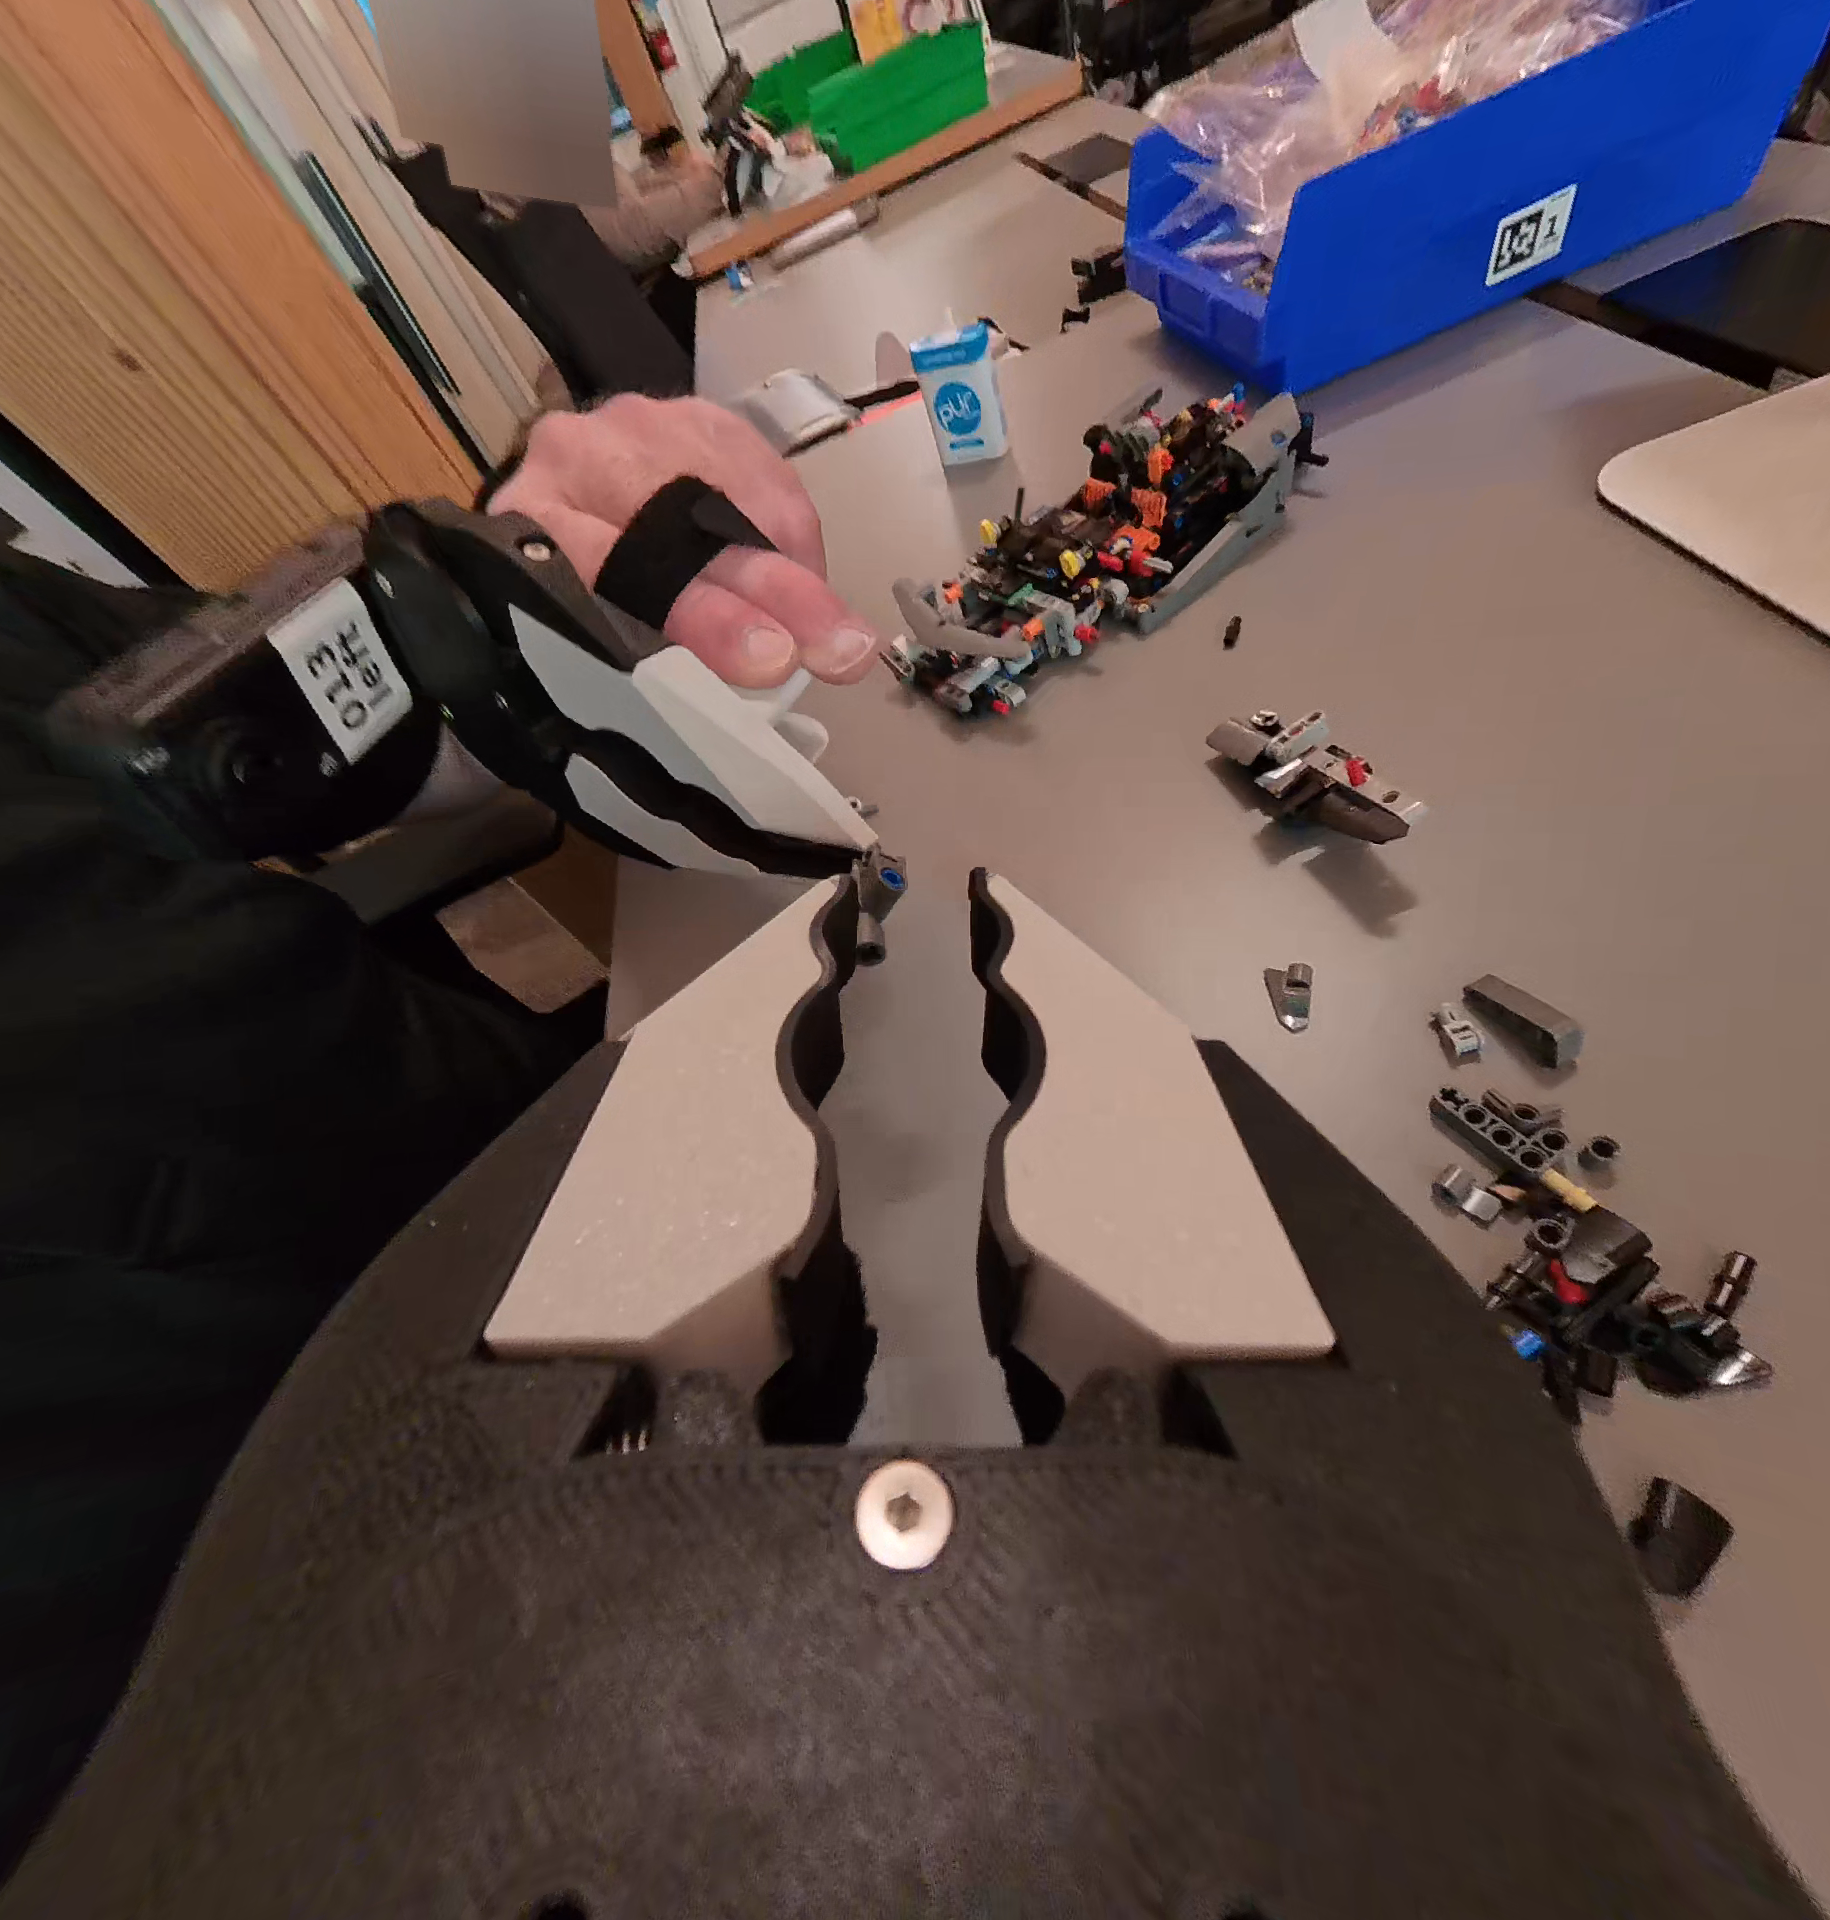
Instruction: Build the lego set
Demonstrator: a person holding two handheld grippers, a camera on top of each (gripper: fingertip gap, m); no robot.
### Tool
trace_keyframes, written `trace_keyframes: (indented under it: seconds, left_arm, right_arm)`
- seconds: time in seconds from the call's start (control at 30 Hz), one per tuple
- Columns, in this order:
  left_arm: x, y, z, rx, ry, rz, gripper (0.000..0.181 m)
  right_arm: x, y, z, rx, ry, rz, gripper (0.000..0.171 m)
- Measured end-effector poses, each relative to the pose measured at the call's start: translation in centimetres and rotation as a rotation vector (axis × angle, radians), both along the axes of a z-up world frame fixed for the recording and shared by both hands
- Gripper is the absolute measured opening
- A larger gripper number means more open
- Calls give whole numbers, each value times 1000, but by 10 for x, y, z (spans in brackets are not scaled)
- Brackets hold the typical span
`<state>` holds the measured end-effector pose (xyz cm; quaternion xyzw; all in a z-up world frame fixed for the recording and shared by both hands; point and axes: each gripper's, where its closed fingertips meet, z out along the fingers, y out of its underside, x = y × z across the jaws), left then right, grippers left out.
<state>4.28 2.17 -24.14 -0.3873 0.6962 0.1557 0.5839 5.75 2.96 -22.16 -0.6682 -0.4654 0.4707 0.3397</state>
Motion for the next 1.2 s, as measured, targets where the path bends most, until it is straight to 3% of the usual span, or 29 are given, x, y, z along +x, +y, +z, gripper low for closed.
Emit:
trace_keyframes:
  seconds: [0.33, 0.6, 0.73, 0.77, 0.9, 1.0, 1.1, 1.2]
  left_arm:
    - [5, 3, 10, 229, 105, -21, 2]
    - [7, 5, 13, 289, 162, -41, 1]
    - [3, 15, 33, 260, 17, 36, 5]
    - [-3, 20, 40, 251, -43, 89, 14]
    - [-4, 14, 39, -280, -412, 110, 35]
    - [11, -4, 49, -724, -720, -7, 35]
    - [19, -9, 62, -947, -949, -116, 27]
    - [26, -16, 66, -1095, -1060, -198, 20]
  right_arm:
    - [-1, -10, -1, -180, 81, 122, 23]
    - [-11, -8, -2, -167, 88, 136, 5]
    - [-9, 0, 14, -113, 190, 82, 5]
    - [-7, 4, 21, -89, 227, 52, 5]
    - [3, 1, 48, -62, 402, 13, 4]
    - [4, -6, 61, -54, 517, 10, 4]
    - [1, -16, 65, -70, 586, 19, 4]
    - [-4, -25, 65, -96, 640, 26, 4]
